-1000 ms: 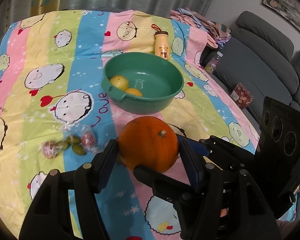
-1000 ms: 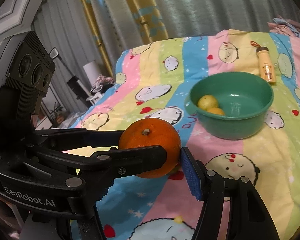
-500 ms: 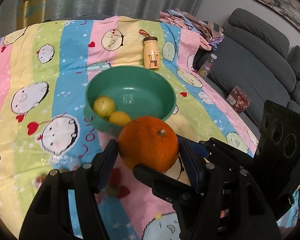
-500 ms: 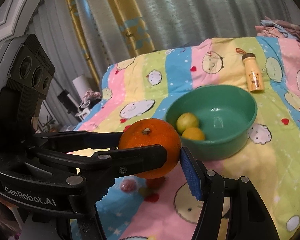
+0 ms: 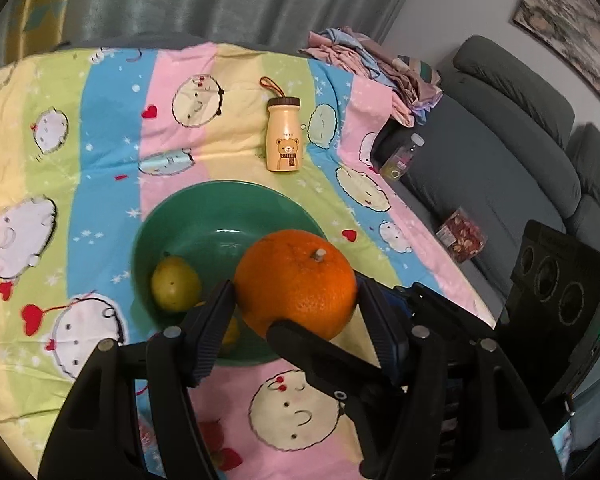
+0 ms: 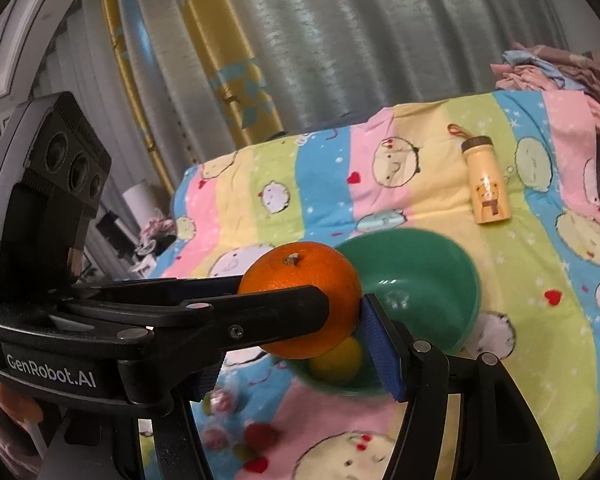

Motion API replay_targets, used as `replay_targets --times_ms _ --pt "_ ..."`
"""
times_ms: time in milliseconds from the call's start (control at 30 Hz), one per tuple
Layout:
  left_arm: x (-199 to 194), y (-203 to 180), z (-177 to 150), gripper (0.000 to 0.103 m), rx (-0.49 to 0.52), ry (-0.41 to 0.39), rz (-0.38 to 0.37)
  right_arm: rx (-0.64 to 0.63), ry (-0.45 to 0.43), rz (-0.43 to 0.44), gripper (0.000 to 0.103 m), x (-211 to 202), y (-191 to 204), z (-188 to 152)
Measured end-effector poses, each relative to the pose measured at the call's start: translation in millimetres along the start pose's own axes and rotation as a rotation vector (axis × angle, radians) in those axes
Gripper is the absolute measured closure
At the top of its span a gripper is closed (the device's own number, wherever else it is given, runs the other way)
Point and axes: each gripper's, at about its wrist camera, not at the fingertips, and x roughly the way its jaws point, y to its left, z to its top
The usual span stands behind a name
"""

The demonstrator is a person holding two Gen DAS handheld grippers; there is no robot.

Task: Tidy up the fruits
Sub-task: 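Lift the orange and carry it over the green basin, then lower the orange into the basin and open both grippers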

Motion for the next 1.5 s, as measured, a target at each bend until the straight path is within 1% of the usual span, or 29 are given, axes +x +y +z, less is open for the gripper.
replay_targets --times_ms 100,200,367,467,600,833,1100,1367,1500 --pt "10.5 6.4 1.3 0.04 -0.026 0.005 -0.009 0.005 0.018 -0.009 0.038 9.5 -7.2 1.1" --pt "21.8 16.3 -1.3 0.039 -0.059 0.028 -0.013 0.012 0.047 -0.014 0.038 20.8 -13.2 -2.2" --pt "45.9 30.6 -5.3 0.038 -0.085 0.084 0.017 0.023 0.106 -0.019 0.038 43.8 -21.2 -10.8" --pt "56.9 41.6 -8.4 0.038 -0.115 0.104 0.016 0.017 0.139 -0.034 0.038 55.8 -23.5 -14.4" --pt "65.3 49.9 -10.5 0.038 -0.136 0.118 0.009 0.017 0.178 -0.043 0.038 67.3 -27.4 -16.9" --pt "73.6 58.1 -10.9 0.038 -0.171 0.134 -0.014 -0.009 0.219 -0.069 0.038 76.5 -27.5 -16.7" --pt "76.8 59.4 -13.2 0.038 -0.181 0.139 -0.018 -0.036 0.246 -0.093 0.038 78.9 -26.5 -18.4" --pt "77.2 54.5 -14.8 0.038 -0.147 0.135 0.03 -0.045 0.245 -0.108 0.038 76.9 -23.6 -20.4" --pt "74.3 48.2 -14.8 0.039 -0.092 0.111 0.069 -0.05 0.242 -0.111 0.038 74.0 -23.4 -20.9"
